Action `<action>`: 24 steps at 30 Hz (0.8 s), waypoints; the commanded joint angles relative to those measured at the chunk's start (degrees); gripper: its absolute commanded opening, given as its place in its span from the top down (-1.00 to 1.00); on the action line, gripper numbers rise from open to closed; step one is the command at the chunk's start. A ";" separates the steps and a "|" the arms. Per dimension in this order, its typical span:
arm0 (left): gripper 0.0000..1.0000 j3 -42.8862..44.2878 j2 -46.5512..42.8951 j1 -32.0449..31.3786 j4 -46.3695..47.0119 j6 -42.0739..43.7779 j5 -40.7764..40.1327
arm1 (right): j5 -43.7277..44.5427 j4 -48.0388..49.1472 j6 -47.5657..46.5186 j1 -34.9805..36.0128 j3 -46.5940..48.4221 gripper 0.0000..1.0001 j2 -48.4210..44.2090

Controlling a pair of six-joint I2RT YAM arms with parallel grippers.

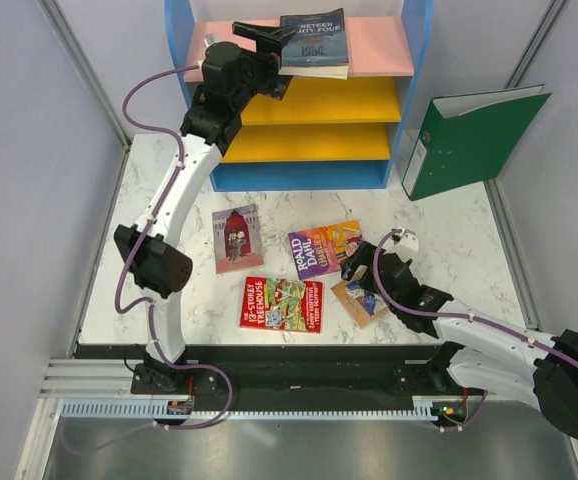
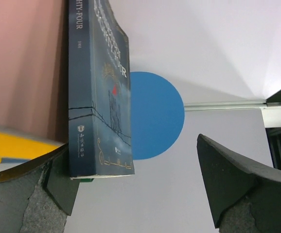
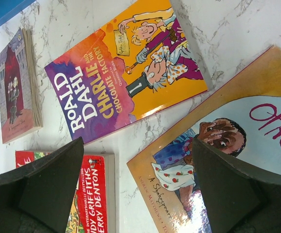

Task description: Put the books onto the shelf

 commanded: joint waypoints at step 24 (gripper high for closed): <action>-0.99 -21.73 -18.95 0.28 4.57 19.03 2.89 | -0.82 1.67 -0.49 -0.02 0.33 -0.96 0.43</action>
